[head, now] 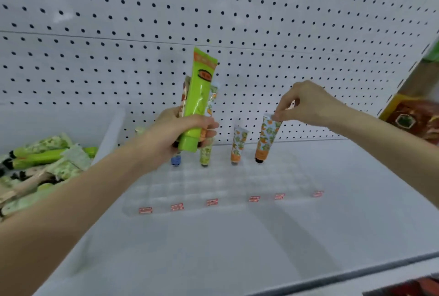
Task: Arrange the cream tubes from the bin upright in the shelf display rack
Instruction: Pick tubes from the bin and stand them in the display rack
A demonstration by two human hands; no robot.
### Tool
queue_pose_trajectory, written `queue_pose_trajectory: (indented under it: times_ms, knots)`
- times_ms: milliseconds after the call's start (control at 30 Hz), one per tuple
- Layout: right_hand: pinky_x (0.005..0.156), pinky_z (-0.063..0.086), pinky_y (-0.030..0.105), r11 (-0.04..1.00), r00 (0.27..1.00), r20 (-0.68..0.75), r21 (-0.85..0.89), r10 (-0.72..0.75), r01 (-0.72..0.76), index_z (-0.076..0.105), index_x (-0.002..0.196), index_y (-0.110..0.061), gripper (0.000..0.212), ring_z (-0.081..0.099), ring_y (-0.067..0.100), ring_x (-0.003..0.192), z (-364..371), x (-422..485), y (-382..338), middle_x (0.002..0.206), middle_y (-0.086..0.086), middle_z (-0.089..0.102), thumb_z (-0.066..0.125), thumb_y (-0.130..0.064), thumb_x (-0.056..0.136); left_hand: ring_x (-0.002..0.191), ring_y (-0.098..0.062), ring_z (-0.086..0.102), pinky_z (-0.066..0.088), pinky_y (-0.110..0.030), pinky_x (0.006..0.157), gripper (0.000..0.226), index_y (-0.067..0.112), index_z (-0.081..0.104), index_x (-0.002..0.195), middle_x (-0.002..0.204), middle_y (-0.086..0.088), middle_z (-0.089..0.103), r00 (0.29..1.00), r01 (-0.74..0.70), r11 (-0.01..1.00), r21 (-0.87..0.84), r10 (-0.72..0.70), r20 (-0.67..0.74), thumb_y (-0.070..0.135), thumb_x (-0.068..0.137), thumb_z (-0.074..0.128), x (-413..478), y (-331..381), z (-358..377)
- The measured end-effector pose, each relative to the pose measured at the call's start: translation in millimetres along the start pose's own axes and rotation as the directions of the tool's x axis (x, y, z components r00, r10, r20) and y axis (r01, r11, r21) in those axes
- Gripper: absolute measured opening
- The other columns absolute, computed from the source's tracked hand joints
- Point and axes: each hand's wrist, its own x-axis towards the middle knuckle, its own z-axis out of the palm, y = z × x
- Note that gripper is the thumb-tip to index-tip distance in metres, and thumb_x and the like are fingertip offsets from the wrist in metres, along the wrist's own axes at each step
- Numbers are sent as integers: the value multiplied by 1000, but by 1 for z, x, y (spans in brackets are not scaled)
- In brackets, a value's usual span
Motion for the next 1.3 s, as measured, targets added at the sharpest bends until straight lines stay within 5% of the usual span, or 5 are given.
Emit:
queue_pose_trajectory:
  times_ms: [100, 367, 633, 1133, 1300]
  knots:
    - [57, 33, 12, 997, 998, -44, -71, -40, 37, 73, 78, -10, 14, 49, 2, 68, 10, 11, 10, 76, -15, 50, 76, -24, 78, 76, -15, 70, 59, -27, 67, 26, 5, 64, 93, 92, -10, 74, 1000, -20, 1000, 10, 20, -20, 13, 70, 69, 2, -1, -6]
    - [92, 44, 46, 993, 987, -134, -89, -89, 78, 71, 66, -23, 12, 51, 28, 106, 45, 28, 28, 96, 7, 61, 78, -28, 75, 82, -16, 71, 58, -27, 71, 29, 3, 61, 105, 94, -7, 74, 996, -17, 1000, -19, 15, -92, 13, 78, 67, 13, -4, -11]
    - [89, 27, 32, 984, 986, -141, -167, -88, 64, 74, 83, -11, 14, 40, 27, 113, 53, 31, 30, 108, 9, 55, 73, -25, 81, 81, -15, 71, 57, -25, 66, 40, 5, 62, 101, 92, -6, 75, 996, -33, 999, -19, 31, -84, 21, 65, 68, 12, -3, -10]
    - [94, 31, 37, 966, 985, -119, -240, -123, 92, 72, 84, -14, 14, 40, 27, 113, 65, 38, 32, 112, 8, 55, 71, -28, 83, 77, -13, 71, 57, -25, 63, 36, 7, 63, 98, 90, -6, 75, 999, -31, 999, 27, 32, -29, 19, 65, 68, 8, -3, -6]
    - [85, 29, 34, 948, 990, -75, -306, -117, 88, 73, 87, -15, 17, 40, 27, 110, 71, 41, 35, 112, 9, 55, 71, -31, 82, 79, -14, 71, 57, -25, 65, 35, 8, 63, 99, 93, -7, 74, 999, -25, 999, 35, 26, -25, 19, 66, 68, 8, -3, -7]
